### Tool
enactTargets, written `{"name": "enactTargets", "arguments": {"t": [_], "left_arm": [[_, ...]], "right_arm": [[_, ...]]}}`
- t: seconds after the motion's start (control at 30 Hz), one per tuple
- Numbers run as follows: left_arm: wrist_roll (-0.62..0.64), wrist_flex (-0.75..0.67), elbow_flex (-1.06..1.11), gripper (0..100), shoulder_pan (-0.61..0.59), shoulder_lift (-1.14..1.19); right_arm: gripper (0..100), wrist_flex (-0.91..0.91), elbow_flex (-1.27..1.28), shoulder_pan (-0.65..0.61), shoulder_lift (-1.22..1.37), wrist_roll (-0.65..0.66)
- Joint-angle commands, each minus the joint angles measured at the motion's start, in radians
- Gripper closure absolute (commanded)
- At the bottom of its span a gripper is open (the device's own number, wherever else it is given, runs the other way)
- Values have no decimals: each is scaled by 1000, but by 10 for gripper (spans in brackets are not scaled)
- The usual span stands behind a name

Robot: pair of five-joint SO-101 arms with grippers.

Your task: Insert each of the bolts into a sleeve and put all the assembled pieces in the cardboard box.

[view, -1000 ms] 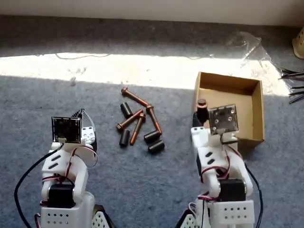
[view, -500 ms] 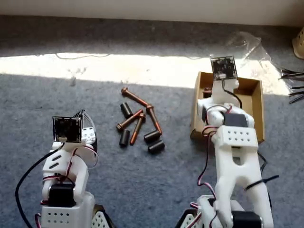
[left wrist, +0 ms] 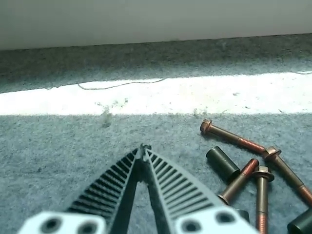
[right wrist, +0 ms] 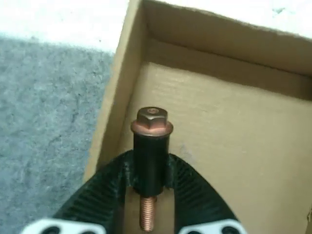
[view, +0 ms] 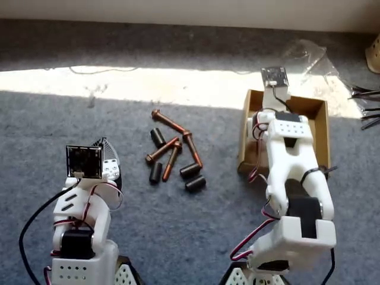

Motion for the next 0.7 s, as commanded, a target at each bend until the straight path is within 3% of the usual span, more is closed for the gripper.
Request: {"name": "enactTargets", "arguments": {"t": [0.0, 0.1, 0.27, 0.67], "left_arm": [[-9, -2, -8, 993, -12, -7], [-9, -2, -8, 993, -12, -7], [-9, -2, -2, 993, -12, -7], [-9, -2, 13, 993, -12, -7]], "right_arm": [[991, -13, -85, 18, 15, 2], [975, -13, -97, 18, 31, 2], [862, -13, -99, 16, 31, 2], [860, -7, -127, 12, -54, 5]]}}
